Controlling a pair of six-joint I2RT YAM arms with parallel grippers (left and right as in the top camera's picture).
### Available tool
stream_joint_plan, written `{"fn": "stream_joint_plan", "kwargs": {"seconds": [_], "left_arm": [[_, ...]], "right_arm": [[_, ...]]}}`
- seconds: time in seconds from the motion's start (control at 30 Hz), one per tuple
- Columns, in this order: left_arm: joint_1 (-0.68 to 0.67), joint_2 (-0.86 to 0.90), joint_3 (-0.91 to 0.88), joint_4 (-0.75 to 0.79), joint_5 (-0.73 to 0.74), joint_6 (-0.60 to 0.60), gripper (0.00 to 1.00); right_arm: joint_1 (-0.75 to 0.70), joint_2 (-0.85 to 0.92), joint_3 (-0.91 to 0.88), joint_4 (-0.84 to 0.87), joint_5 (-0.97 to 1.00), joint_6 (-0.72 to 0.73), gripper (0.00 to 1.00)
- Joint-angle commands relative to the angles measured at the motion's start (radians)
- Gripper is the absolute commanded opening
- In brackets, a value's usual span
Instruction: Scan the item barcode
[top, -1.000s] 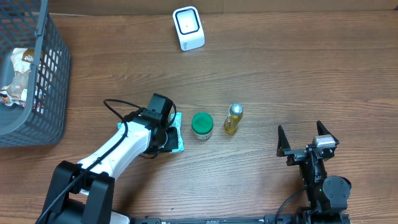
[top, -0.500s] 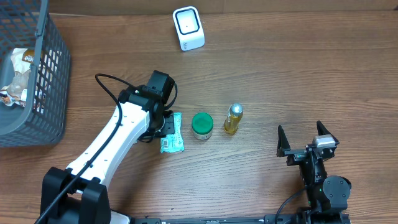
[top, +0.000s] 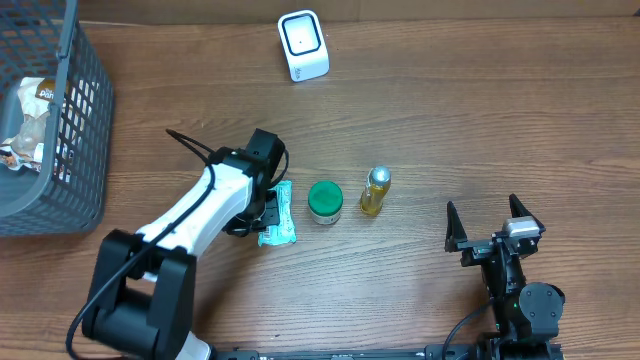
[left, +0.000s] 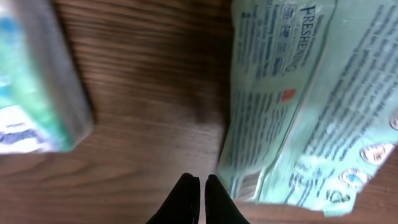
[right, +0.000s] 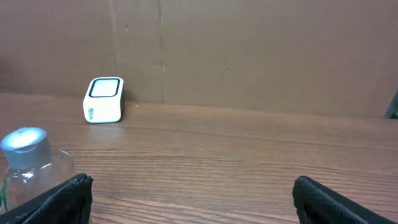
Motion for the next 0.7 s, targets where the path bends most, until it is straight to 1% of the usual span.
{"fn": "stream_joint_plan", "kwargs": {"seconds": [0.0,0.1,0.17,0.3,0.4,0.53,0.67], "left_arm": [[0.004,0.036,-0.008,0.021,0.056,-0.02,0.09],[0.004,0.034,-0.005,0.059,0.14,0.032,0.06],[0.004,0.033,0.011,0.065,0.159,0.048,0.06],[0.004,0.033,0.061,0.052,0.159,0.06,0.06],[0.006,0.033,0.1,0.023,0.152,0.091,0.06],[0.027,0.033,0.139,-0.032,0.085,0.092,0.08],[0.039,0.041,0.139,-0.084,0.083,0.079,0.08]], "right_arm": [[-0.002,-0.008,-0.01,0.003,0.008,-0.001,1.0],[-0.002,-0.008,-0.01,0.003,0.008,-0.001,1.0],[-0.002,-0.008,-0.01,0.003,0.008,-0.001,1.0],[-0.002,-0.008,-0.01,0.003,0.008,-0.001,1.0],[-0.002,-0.008,-0.01,0.003,0.008,-0.001,1.0],[-0.002,-0.008,-0.01,0.003,0.008,-0.001,1.0],[-0.002,-0.008,-0.01,0.003,0.008,-0.001,1.0]]}}
